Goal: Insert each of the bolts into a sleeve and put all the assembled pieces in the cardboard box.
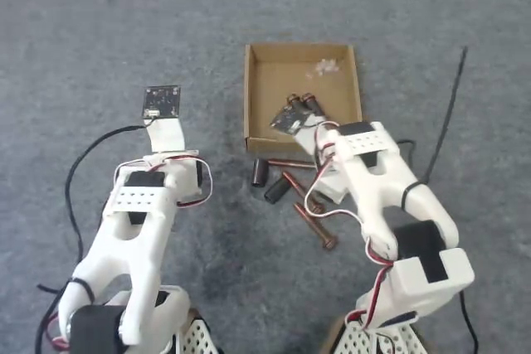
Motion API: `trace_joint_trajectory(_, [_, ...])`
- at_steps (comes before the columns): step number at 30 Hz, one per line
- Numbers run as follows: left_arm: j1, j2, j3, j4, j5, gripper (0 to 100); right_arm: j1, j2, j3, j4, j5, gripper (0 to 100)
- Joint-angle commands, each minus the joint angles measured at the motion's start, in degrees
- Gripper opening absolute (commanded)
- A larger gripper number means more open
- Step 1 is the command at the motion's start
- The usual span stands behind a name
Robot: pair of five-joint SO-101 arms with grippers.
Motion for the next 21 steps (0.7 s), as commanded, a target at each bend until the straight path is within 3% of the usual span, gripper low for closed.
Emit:
trace_joint_trajectory(1, [-0.3,-0.2,-2.5,-1.0,-0.8,1,4.8,-4.4,-0.5,0.8,-7.0,0.6])
trace_joint_trajectory(9, [-0.3,-0.2,-2.5,-0.9,-0.8,1,15.3,-6.4,1.3,0.7,-19.5,0.6])
trace_joint_trajectory(21, [-0.3,-0.2,-2.5,-0.9,-0.8,1,18.5,-9.5,2.8,0.6,-29.1,0.6])
